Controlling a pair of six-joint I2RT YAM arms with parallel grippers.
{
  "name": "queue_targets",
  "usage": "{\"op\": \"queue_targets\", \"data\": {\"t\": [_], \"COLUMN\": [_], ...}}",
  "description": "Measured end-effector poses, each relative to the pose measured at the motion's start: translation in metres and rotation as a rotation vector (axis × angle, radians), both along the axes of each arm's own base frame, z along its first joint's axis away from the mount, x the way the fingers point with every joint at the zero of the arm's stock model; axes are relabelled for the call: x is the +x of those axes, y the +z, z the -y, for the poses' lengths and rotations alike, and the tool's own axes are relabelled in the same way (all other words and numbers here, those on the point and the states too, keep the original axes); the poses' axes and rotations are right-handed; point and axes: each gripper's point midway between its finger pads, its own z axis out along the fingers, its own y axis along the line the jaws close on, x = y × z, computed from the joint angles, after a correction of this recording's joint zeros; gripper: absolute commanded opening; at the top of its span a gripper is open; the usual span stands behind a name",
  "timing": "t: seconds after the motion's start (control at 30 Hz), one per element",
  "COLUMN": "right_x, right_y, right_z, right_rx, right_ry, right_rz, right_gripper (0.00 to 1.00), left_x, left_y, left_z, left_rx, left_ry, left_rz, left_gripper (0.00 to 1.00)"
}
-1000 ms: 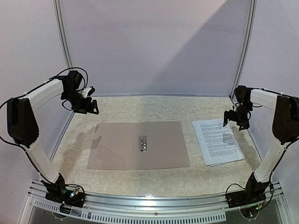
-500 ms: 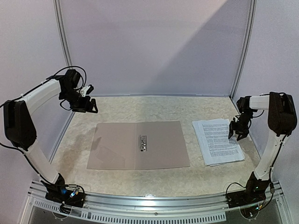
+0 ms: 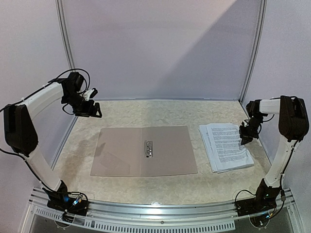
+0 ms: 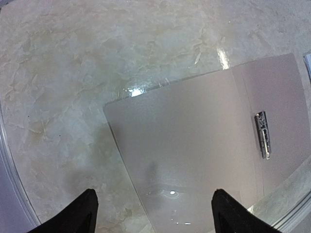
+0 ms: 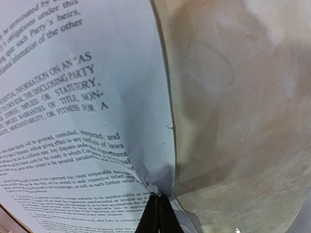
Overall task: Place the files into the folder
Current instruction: Pick up the file from the center of the board, then pass from the right arm to the left
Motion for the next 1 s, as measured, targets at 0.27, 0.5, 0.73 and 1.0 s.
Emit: {"op": "queue_targets", "data": {"t": [0.27, 0.5, 0.73, 1.0], "right_x": [-0.003, 0.009, 0.017, 0.011], "right_y": [0.027, 0.094, 0.157, 0.292], "right_z": [0.004, 0.007, -0.037, -0.16], "right_rx": [-0.026, -0.124, -0.14, 0.121], "right_ry": [0.001, 0.013, 0.13, 0.311], "right_rz": [0.025, 0.171, 0.326, 0.788], "right_gripper": [0.0, 0.0, 0.0, 0.0], "left_x": [0.0, -0.001, -0.001, -0.016], "left_y": [0.0, 0.001, 0.016, 0.075], "left_z": [0.0, 0.002, 0.02, 0.077], "left_rx": [-0.001, -0.009, -0.094, -0.302], "left_ry": [-0.001, -0.014, -0.077, -0.215], "left_rz": [0.0, 0.0, 0.02, 0.142], "left_gripper": [0.82, 0.82, 0.96, 0.99]}}
